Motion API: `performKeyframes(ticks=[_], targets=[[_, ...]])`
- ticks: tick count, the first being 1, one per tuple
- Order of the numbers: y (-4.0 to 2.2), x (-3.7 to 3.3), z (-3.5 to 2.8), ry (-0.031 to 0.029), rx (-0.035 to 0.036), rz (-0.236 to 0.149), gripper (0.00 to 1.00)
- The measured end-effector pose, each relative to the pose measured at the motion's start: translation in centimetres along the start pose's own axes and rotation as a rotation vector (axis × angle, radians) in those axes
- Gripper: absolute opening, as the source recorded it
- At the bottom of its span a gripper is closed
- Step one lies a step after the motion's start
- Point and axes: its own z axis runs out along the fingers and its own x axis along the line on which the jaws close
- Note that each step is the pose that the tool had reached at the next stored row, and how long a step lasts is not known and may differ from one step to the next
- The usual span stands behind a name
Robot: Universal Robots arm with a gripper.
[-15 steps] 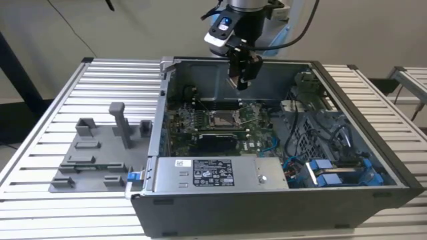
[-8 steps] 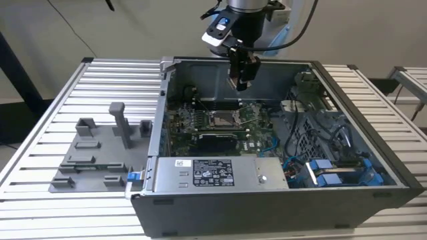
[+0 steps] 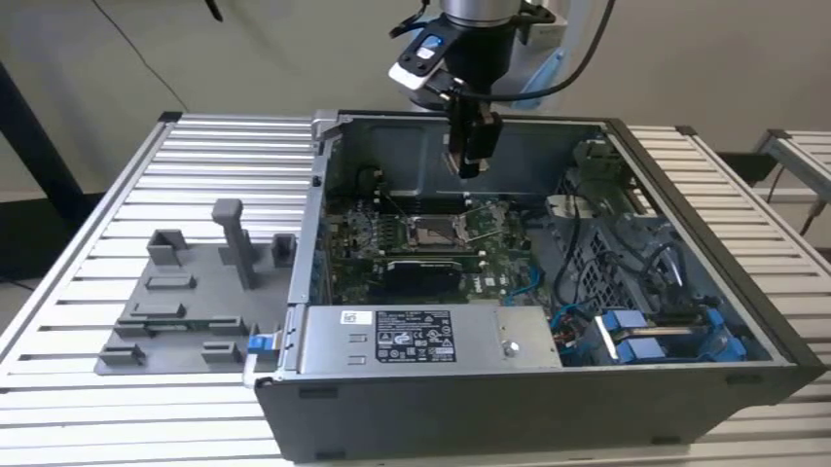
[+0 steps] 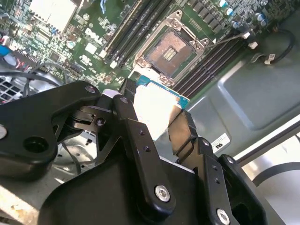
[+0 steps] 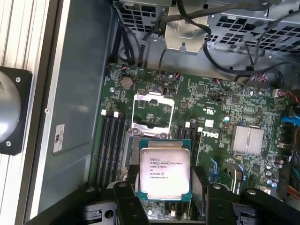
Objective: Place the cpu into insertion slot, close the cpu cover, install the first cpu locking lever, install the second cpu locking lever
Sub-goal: 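Place the cpu into insertion slot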
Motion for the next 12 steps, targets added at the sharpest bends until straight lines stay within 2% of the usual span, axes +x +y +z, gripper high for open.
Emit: performKeyframes(ticks=[3,12], targets=[[0.00,0.05,0.07,-0.0012,-0.0006,0.020,0.54],[0.02,0.23,0.12,-0.0025,-0.0012,0.036,0.54]])
